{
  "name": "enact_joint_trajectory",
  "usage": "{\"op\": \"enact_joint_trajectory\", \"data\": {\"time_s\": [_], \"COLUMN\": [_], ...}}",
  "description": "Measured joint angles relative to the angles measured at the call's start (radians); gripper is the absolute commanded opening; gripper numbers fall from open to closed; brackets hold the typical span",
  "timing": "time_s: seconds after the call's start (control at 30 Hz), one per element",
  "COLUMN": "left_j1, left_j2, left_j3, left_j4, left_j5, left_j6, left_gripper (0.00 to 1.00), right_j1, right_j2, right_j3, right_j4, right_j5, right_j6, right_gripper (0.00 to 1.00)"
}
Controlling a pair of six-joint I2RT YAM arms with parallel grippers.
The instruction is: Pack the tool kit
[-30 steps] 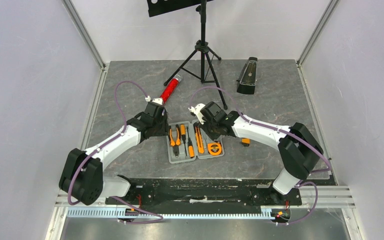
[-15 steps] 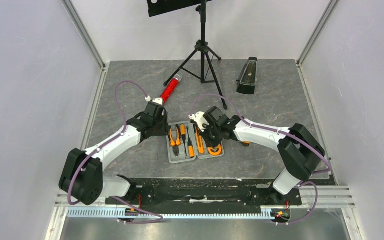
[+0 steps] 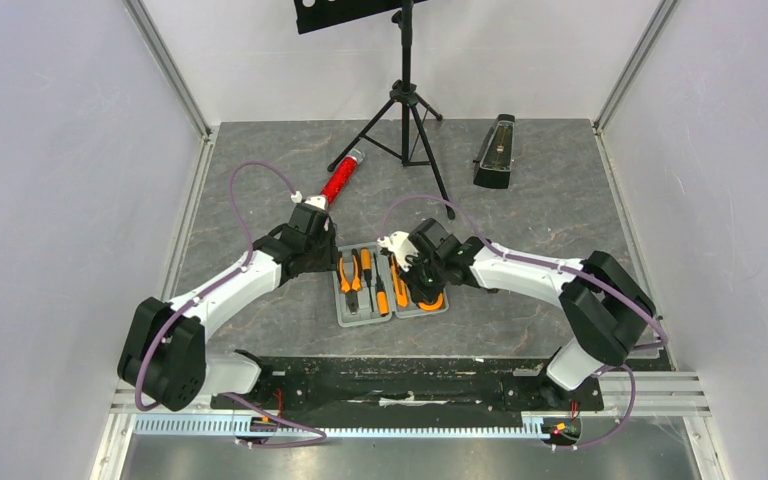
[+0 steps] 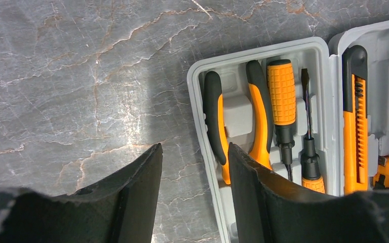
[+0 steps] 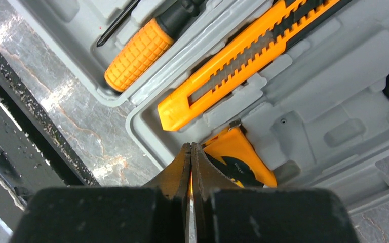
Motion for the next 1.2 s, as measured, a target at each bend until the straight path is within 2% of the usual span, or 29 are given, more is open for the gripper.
{"op": "enact_joint_trajectory", "data": {"time_s": [0.57,0.67,0.73,0.83,1.0,1.2], "left_j1": [0.0,0.0,0.0,0.0,0.0,0.0], "left_j2": [0.0,0.0,0.0,0.0,-0.005,-0.018], "left_j3": [0.0,0.0,0.0,0.0,0.0,0.0], "left_j4": [0.002,0.002,0.002,0.002,0.008,0.008], "left_j5": [0.001,0.002,0.003,0.006,0.006,0.006], "left_j6": [0.0,0.0,0.0,0.0,0.0,0.0], "left_gripper": [0.57,0.57,0.57,0.57,0.58,0.58], "right_j1": [0.002,-0.001,-0.011,-0.029,-0.034,-0.028], "right_j2": [-0.135,-0.156,-0.175,-0.201,-0.169,-0.039], "right_j3": [-0.099,-0.109,-0.109,-0.094,-0.012,0.081], "right_j4": [-0.076,-0.093,-0.093,-0.094,-0.063,-0.021], "right_j5": [0.036,0.069,0.109,0.214,0.326,0.402], "right_j6": [-0.018,-0.006,0.009,0.035,0.048,0.048], "right_gripper": [0.0,0.07,0.22,0.3,0.31,0.32]}}
